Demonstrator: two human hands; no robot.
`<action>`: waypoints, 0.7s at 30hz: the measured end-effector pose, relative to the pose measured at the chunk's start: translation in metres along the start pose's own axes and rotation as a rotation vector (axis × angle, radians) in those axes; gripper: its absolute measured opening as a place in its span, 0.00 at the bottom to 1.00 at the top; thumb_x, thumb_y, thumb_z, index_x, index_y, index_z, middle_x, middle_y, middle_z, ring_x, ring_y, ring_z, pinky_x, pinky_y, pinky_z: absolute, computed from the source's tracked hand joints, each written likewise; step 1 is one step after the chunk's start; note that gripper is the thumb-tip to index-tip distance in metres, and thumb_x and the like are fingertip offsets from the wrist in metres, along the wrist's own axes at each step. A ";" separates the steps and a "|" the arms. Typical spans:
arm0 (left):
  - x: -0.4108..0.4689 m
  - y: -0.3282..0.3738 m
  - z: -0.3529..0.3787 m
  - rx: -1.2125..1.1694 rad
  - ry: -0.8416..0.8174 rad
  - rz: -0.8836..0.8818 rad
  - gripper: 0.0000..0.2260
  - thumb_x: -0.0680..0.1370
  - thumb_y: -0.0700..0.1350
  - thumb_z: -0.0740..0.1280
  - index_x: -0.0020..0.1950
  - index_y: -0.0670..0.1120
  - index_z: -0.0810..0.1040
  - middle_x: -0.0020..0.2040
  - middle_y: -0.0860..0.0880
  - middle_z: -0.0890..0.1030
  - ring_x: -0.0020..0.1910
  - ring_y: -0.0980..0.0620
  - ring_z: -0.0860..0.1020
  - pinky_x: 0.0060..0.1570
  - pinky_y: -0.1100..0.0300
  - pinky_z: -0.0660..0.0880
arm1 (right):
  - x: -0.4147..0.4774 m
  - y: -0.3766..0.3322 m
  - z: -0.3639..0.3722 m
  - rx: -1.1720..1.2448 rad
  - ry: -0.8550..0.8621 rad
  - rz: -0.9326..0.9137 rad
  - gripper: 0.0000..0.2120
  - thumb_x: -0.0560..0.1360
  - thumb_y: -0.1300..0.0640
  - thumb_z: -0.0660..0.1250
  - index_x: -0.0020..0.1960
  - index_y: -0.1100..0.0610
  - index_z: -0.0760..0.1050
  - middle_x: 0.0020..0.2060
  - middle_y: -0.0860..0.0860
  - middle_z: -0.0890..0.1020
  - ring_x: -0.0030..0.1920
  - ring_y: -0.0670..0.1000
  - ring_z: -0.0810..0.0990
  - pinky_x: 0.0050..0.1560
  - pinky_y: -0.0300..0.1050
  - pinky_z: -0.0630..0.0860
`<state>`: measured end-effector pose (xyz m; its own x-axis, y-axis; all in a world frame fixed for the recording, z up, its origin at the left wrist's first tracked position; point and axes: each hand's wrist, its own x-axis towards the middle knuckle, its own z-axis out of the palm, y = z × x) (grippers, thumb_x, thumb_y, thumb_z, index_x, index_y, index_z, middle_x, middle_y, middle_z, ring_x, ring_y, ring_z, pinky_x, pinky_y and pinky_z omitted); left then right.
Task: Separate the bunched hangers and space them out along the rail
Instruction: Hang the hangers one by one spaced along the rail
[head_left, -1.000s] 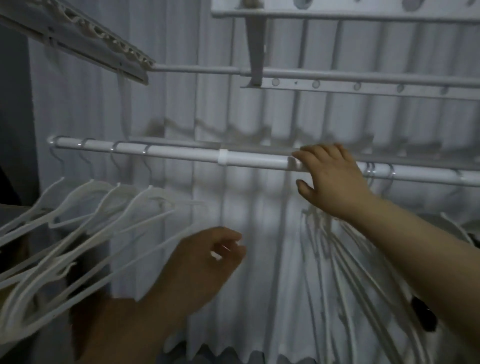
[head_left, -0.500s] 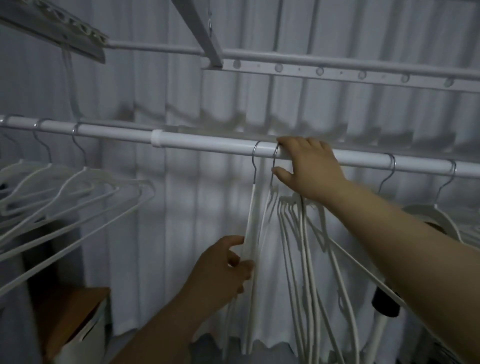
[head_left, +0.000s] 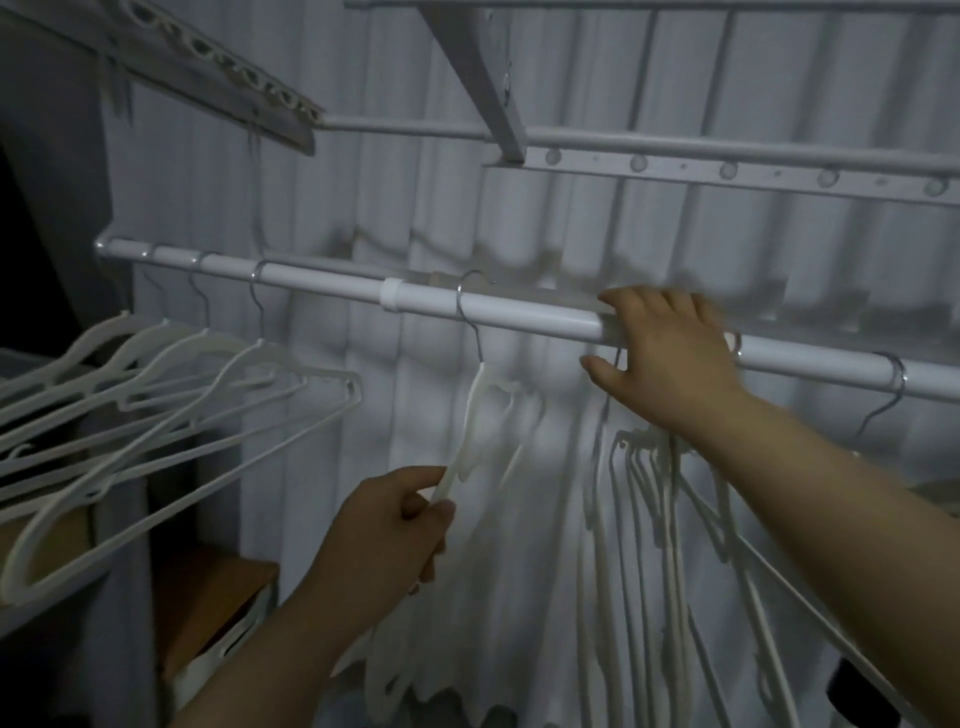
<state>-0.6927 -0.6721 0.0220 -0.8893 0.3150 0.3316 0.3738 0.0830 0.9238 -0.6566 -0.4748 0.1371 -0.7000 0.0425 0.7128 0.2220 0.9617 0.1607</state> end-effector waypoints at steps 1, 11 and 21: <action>0.001 0.000 -0.008 0.004 0.013 -0.001 0.13 0.76 0.37 0.62 0.42 0.57 0.75 0.19 0.52 0.75 0.17 0.60 0.71 0.19 0.69 0.68 | 0.003 -0.007 0.000 0.022 0.023 -0.035 0.26 0.73 0.49 0.66 0.68 0.57 0.66 0.64 0.56 0.73 0.65 0.58 0.68 0.67 0.51 0.57; 0.017 -0.022 -0.101 0.055 0.180 -0.018 0.11 0.76 0.35 0.63 0.56 0.44 0.79 0.17 0.52 0.73 0.15 0.59 0.69 0.18 0.69 0.67 | 0.046 -0.092 0.017 0.090 -0.038 -0.159 0.21 0.76 0.53 0.61 0.67 0.55 0.67 0.63 0.54 0.74 0.62 0.58 0.71 0.61 0.49 0.65; 0.043 -0.046 -0.144 0.057 0.118 -0.044 0.12 0.76 0.35 0.63 0.57 0.44 0.79 0.18 0.51 0.73 0.15 0.59 0.69 0.18 0.70 0.67 | 0.059 -0.120 0.031 0.051 -0.024 -0.040 0.21 0.75 0.55 0.62 0.67 0.55 0.67 0.62 0.56 0.75 0.60 0.59 0.73 0.59 0.50 0.65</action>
<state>-0.7860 -0.7986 0.0216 -0.9288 0.1970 0.3140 0.3449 0.1492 0.9267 -0.7457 -0.5790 0.1386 -0.7238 0.0100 0.6900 0.1591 0.9754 0.1528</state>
